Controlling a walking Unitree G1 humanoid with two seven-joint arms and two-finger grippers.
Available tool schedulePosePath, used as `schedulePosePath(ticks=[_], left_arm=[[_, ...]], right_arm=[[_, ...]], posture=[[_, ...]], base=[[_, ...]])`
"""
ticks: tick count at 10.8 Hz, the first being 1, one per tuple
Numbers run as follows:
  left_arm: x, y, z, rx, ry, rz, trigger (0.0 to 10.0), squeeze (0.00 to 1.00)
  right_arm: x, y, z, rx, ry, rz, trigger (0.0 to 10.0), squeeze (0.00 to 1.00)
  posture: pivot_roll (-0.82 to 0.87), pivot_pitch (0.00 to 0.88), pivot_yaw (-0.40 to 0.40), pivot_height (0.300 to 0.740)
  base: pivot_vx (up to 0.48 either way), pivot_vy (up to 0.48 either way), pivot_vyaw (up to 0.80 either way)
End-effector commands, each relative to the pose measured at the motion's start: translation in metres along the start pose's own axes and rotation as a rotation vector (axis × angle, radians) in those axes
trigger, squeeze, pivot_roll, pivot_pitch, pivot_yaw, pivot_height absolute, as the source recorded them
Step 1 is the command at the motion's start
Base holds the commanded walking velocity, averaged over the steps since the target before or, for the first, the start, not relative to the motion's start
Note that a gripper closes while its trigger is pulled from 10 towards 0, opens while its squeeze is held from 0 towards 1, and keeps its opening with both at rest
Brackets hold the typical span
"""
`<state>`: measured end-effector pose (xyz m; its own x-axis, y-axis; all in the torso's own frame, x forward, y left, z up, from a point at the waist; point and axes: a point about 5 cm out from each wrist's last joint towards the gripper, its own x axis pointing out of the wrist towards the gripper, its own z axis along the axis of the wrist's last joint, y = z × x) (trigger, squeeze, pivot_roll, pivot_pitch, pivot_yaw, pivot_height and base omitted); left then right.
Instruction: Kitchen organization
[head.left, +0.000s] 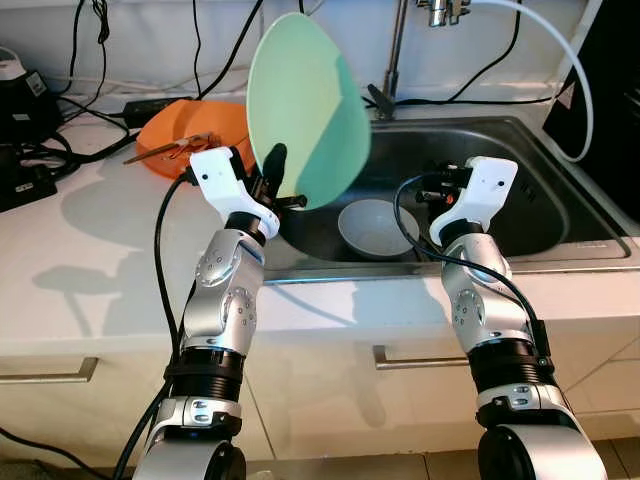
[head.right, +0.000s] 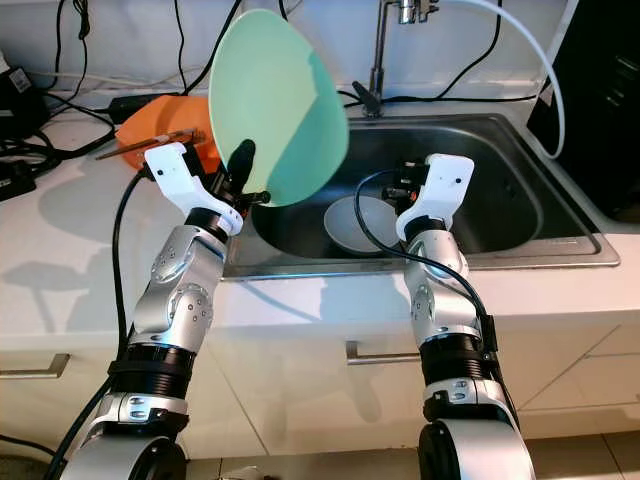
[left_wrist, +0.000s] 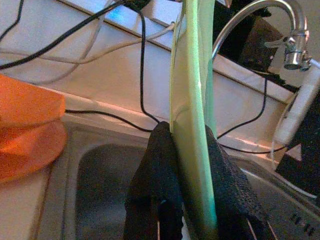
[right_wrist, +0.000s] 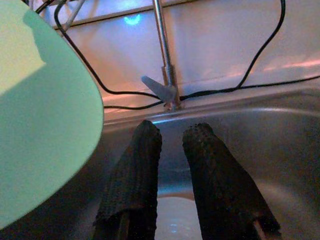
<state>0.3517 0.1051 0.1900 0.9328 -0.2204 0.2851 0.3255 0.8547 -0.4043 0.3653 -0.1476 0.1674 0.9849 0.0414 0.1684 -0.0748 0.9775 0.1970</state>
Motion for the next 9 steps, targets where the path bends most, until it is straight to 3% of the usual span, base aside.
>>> schedulePosePath(ticks=[1,4,6,9], left_arm=[[0.001,-0.002,0.009,-0.051,-0.036,-0.038,10.0,0.00],[-0.004,-0.002,0.006,-0.142,-0.019,-0.081,10.0,0.00],[-0.007,-0.003,0.004,-0.239,-0.004,-0.112,10.0,0.00],[-0.006,-0.006,0.002,-0.299,-0.002,-0.120,10.0,0.00]], right_arm=[[0.004,0.002,0.001,0.076,0.023,0.012,10.0,0.00],[0.005,0.001,-0.002,0.283,0.073,0.038,10.0,0.00],[0.004,0.008,-0.001,0.502,0.110,0.134,10.0,0.00],[0.003,0.012,0.002,0.586,0.107,0.189,10.0,0.00]], posture=[[0.08,0.000,0.038,0.740],[0.08,0.000,0.038,0.740],[0.08,0.000,0.034,0.740],[0.09,0.000,0.032,0.740]], base=[[0.000,0.000,0.00],[0.000,0.000,0.00],[0.000,0.000,0.00],[0.000,0.000,0.00]])
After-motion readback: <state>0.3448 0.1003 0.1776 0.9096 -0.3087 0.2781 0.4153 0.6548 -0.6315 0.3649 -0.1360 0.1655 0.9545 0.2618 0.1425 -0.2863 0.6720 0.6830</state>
